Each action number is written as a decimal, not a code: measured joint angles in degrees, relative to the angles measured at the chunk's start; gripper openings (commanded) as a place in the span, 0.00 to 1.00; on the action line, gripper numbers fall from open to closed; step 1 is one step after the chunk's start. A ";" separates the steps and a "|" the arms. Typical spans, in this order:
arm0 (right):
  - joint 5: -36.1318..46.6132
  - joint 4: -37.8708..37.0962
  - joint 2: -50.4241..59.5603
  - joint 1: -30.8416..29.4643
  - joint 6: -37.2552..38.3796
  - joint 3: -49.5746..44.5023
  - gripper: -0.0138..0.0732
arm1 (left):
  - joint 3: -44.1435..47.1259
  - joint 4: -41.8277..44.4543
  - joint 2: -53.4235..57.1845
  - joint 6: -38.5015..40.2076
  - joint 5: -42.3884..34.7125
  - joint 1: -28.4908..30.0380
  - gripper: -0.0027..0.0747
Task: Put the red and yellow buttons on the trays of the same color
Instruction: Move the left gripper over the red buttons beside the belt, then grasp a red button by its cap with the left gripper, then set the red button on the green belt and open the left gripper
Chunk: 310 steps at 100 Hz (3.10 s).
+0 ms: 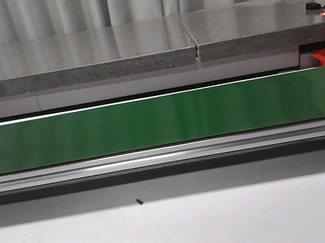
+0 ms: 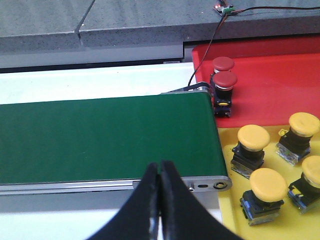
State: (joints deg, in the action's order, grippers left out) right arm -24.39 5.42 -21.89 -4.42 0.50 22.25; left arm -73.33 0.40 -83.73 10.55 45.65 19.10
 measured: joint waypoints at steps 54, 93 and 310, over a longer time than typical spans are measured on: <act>0.00 0.00 0.00 0.00 0.00 0.00 0.08 | -18.97 -8.36 -24.20 4.34 7.82 7.07 0.74; 0.00 0.00 0.00 0.00 0.00 0.00 0.08 | -24.02 -9.17 -33.18 9.51 4.99 7.07 0.74; 0.00 0.00 0.00 0.00 -0.04 0.00 0.08 | -1.01 -9.54 -4.73 3.83 -4.14 9.24 0.21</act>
State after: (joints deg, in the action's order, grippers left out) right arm -24.39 5.42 -21.89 -4.42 0.46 22.25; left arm -74.35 -9.14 -88.46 14.38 41.50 28.34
